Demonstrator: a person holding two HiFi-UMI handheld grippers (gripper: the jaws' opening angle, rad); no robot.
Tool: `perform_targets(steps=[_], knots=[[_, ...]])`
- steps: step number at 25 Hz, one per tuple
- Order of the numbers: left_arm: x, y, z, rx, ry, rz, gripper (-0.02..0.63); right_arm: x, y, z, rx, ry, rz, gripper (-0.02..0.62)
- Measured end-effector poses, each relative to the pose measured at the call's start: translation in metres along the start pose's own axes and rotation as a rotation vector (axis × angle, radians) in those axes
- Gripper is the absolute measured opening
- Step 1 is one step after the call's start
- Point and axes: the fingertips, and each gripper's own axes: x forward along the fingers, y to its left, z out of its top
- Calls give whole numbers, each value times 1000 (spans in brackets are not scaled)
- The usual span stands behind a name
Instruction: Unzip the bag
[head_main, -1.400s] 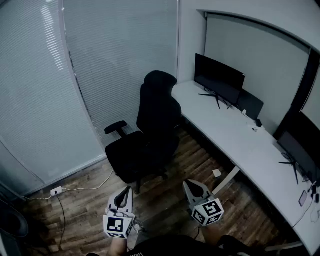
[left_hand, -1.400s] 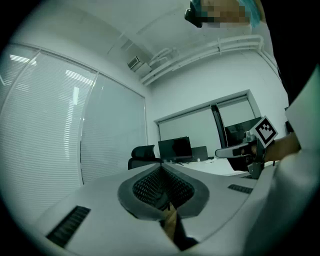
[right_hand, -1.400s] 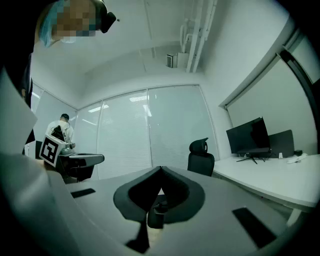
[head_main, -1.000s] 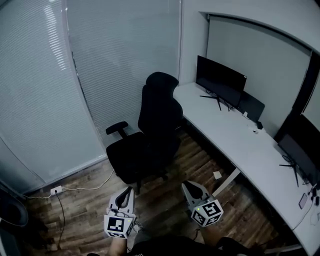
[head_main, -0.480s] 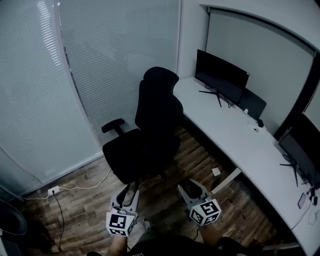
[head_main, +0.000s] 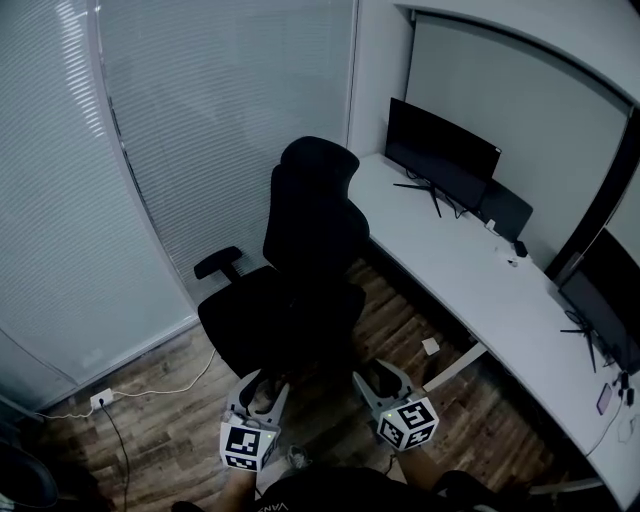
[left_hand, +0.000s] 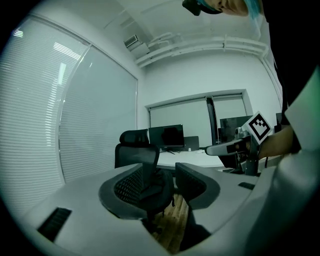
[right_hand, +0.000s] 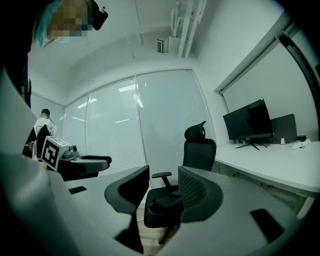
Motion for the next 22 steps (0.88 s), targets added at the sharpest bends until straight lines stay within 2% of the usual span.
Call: perform_targets(steps=[3, 8, 14, 18, 22], knots=[[18, 20, -9, 15, -18, -27, 201, 21, -4, -3, 17, 6, -20, 160], [44, 45, -13, -6, 20, -91, 202, 52, -12, -3, 25, 10, -69, 160], [71, 68, -21, -4, 14, -137, 206, 78, -23, -14, 36, 32, -105, 160], [85, 69, -24, -9, 37, -139, 212, 90, -34, -23, 40, 63, -82, 164], [102, 64, -29, -7, 53, -105, 216, 97, -51, -33, 52, 92, -23, 166]])
